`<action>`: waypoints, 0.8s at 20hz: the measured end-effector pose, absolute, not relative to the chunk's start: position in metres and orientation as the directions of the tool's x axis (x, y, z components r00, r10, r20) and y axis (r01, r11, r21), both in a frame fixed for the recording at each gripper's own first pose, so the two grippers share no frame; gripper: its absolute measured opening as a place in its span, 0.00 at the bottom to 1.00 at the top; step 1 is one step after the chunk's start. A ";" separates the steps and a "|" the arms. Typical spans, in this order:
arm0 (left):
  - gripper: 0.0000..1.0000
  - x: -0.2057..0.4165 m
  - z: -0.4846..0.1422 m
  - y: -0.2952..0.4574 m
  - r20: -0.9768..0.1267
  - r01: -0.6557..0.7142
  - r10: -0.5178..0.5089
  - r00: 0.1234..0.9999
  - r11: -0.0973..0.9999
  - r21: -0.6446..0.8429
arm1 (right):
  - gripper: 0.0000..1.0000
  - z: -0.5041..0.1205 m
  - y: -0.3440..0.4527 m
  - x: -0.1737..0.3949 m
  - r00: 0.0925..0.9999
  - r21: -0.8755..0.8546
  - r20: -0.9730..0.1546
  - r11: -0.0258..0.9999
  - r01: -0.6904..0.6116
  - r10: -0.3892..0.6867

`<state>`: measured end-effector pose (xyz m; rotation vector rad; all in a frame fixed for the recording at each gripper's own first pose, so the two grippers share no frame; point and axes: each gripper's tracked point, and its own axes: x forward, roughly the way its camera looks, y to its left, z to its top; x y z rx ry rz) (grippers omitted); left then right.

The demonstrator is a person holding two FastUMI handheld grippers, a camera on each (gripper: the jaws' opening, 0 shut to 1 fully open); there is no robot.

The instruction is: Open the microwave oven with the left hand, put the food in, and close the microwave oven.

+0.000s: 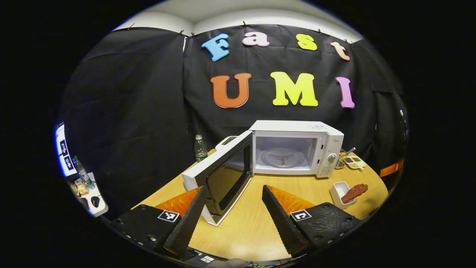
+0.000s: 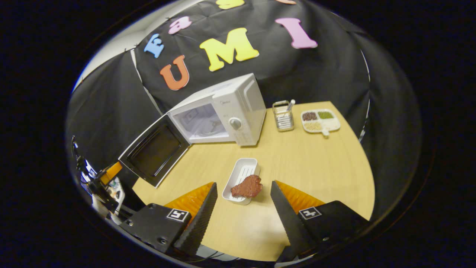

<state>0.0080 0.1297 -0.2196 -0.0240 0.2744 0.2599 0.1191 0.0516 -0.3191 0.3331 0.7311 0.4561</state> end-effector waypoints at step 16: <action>0.94 0.046 -0.189 0.075 -0.278 -0.305 0.315 0.908 0.949 0.077 | 0.16 -0.397 0.081 0.161 0.283 0.801 -0.566 0.598 -0.035 0.774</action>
